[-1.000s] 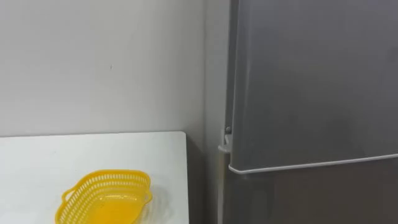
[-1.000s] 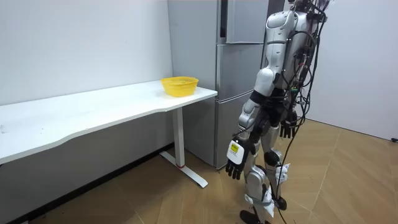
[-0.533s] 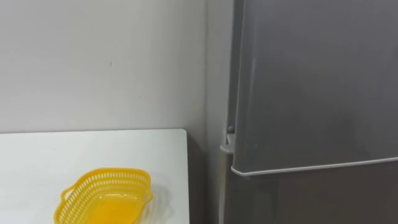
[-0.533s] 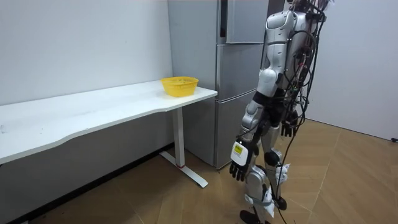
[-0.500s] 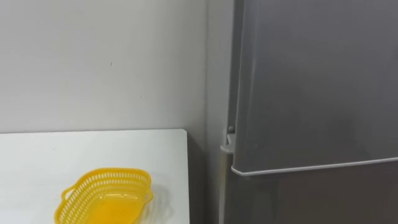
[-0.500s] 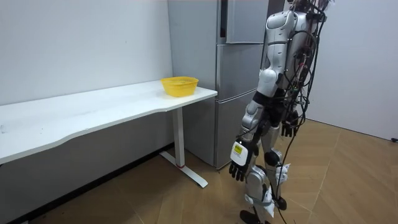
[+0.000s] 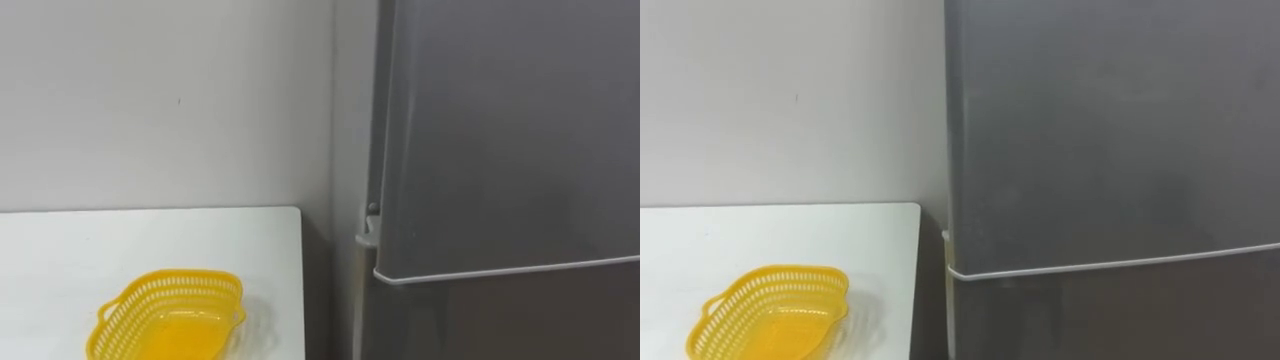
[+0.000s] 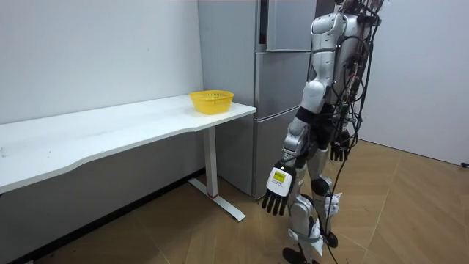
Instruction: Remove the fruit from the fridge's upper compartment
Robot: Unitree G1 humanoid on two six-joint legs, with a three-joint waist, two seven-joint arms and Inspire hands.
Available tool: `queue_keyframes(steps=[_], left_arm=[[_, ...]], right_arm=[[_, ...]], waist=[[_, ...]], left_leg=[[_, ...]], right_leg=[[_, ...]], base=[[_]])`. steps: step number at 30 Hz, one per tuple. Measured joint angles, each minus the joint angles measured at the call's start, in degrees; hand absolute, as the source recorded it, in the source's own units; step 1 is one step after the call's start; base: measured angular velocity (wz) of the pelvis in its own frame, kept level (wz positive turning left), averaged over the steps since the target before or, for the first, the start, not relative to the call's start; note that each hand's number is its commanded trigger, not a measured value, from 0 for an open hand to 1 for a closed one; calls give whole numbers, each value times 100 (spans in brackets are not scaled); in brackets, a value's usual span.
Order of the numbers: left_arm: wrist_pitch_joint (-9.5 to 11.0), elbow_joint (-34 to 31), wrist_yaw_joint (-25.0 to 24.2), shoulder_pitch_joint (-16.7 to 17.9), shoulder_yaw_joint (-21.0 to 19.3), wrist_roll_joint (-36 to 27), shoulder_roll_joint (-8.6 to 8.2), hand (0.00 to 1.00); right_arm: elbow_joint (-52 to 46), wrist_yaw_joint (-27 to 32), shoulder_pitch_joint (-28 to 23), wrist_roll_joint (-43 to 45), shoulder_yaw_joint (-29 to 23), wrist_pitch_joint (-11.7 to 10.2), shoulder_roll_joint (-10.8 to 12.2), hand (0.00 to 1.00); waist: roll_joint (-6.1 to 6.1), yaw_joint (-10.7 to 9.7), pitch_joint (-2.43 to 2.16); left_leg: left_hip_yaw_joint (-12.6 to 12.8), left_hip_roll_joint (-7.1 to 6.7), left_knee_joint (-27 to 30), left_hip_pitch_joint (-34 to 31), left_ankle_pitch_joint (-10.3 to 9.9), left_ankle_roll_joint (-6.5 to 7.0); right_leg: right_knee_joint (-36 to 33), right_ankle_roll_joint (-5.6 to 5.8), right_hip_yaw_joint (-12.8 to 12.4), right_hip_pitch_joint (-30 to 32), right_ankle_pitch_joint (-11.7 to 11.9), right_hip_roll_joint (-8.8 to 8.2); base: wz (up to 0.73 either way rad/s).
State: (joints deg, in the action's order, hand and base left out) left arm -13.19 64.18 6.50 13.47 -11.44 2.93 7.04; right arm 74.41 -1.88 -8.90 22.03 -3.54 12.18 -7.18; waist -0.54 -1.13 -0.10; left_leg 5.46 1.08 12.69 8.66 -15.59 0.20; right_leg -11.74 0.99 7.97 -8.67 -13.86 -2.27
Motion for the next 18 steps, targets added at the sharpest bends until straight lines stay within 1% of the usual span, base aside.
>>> queue_keyframes(steps=[2,3,5,6,7,8,9,12,13,14,15,16,17,18], left_arm=[[1,-1,197,13,-195,-641,-16,0],[3,-1,230,6,-221,-826,-16,0],[51,3,378,10,-459,-1442,-34,0],[66,7,416,11,-490,-1596,-35,0],[90,22,467,14,-575,-1878,-38,0],[114,24,534,26,-593,-2182,-40,0],[124,22,578,26,-593,-2359,-43,0],[253,9,824,55,-625,-3532,-128,0],[269,-7,857,57,-651,-3781,-135,0],[294,-21,929,51,-655,-4302,-133,0],[308,-41,964,50,-659,-4493,-133,0],[350,-148,1036,60,-668,-4871,-133,0],[377,-364,1102,76,-767,-5288,-133,0],[393,-508,1161,79,-845,-5516,-133,0]], right_arm=[[44,29,-2,-35,-4,24,0,0],[52,43,5,-54,-6,40,0,0],[96,46,22,-54,-34,45,-2,0],[103,46,21,-54,-60,45,-2,0],[123,46,18,-46,-134,45,-4,0],[121,47,9,-51,-178,46,-6,0],[123,48,10,-52,-178,46,-6,0],[186,54,-30,-249,-172,66,-4,0],[184,49,-32,-287,-170,94,-3,0],[182,48,-24,-356,-172,140,-9,0],[179,48,-16,-357,-174,158,-13,0],[162,46,-14,-343,-177,159,-17,0],[134,38,-16,-342,-176,159,-17,0],[111,28,-15,-342,-176,158,-16,0]], waist=[[20,3,6],[28,12,9],[44,37,11],[45,45,12],[46,57,13],[42,54,15],[38,54,16],[25,107,18],[24,114,19],[20,137,21],[19,139,21],[17,153,21],[15,185,21],[12,194,23]], left_leg=[[-3,0,-1,51,0,0],[-3,0,-2,56,0,0],[-1,0,-6,65,2,-1],[-1,0,-6,67,2,-2],[-1,0,-11,74,3,-4],[-1,0,-13,86,3,-4],[-3,0,-12,92,3,-4],[40,-2,-18,111,3,-3],[40,-1,-20,110,2,-3],[33,-1,-51,102,2,-3],[26,-1,-69,95,2,-3],[8,-1,-97,92,6,-6],[7,1,-93,93,10,-9],[0,2,-89,93,12,-12]], right_leg=[[4,-1,6,-51,0,3],[3,-1,2,-55,0,4],[-2,-1,-4,-55,0,5],[-2,-1,-4,-55,1,6],[-3,-3,-2,-60,2,5],[-10,-3,1,-71,2,3],[-14,-3,2,-77,2,2],[-5,-2,-5,-97,2,-9],[-4,-1,-6,-97,1,-8],[2,-1,-8,-87,1,-8],[-1,-2,-8,-75,2,-9],[0,-2,-10,-57,11,-8],[-2,-5,-8,-47,19,-6],[-7,-6,-6,-47,20,-4]], base=[[0],[0],[0],[0],[0],[0],[0],[0],[-3],[0],[0],[0],[0],[0]])
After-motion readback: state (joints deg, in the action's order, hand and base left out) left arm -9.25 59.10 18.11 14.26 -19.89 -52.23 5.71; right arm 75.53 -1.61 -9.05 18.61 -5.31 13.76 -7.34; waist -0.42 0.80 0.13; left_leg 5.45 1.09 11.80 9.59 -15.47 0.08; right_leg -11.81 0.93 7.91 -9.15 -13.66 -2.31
